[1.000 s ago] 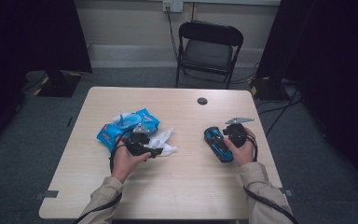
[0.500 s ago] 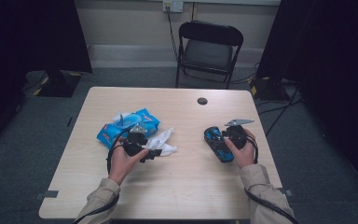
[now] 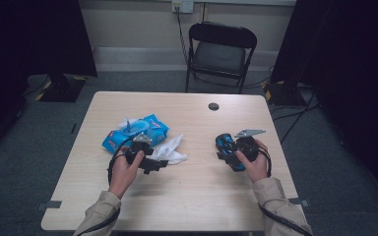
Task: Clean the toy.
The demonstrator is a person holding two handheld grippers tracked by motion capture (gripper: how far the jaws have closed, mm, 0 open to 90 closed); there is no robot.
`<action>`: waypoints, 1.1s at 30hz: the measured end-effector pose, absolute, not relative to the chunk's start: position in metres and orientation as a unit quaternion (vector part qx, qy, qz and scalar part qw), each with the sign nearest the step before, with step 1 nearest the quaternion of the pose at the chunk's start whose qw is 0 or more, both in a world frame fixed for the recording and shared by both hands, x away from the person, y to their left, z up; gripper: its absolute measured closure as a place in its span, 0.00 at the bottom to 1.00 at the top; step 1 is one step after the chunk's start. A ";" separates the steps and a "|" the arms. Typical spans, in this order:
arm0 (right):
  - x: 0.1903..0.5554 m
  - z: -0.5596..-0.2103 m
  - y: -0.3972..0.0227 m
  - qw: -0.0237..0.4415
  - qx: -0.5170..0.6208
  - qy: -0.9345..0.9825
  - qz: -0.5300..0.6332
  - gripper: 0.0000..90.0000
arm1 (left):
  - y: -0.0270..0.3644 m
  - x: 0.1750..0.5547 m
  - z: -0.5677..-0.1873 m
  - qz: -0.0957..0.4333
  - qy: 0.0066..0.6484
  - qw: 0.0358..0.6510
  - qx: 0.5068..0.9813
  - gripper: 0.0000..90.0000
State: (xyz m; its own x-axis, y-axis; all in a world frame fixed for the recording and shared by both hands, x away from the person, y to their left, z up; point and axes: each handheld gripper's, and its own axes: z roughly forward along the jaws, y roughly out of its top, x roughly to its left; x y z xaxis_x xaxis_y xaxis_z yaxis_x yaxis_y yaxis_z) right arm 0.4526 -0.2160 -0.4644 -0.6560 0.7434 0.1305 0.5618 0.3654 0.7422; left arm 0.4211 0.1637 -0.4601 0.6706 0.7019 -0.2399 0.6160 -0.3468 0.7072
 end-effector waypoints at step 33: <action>0.413 -0.459 -0.216 0.091 0.345 0.832 0.425 0.18 | 0.181 0.394 -0.470 0.034 0.387 0.415 0.823 0.18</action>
State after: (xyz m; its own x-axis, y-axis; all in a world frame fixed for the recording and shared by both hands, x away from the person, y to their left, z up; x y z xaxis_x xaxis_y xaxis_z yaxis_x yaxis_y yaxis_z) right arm 0.4133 -0.2161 -0.4586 -0.7453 0.6515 0.1418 0.4971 0.4011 0.7694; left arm 0.3939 0.1809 -0.4695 0.6985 0.6647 -0.2649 0.6080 -0.3562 0.7095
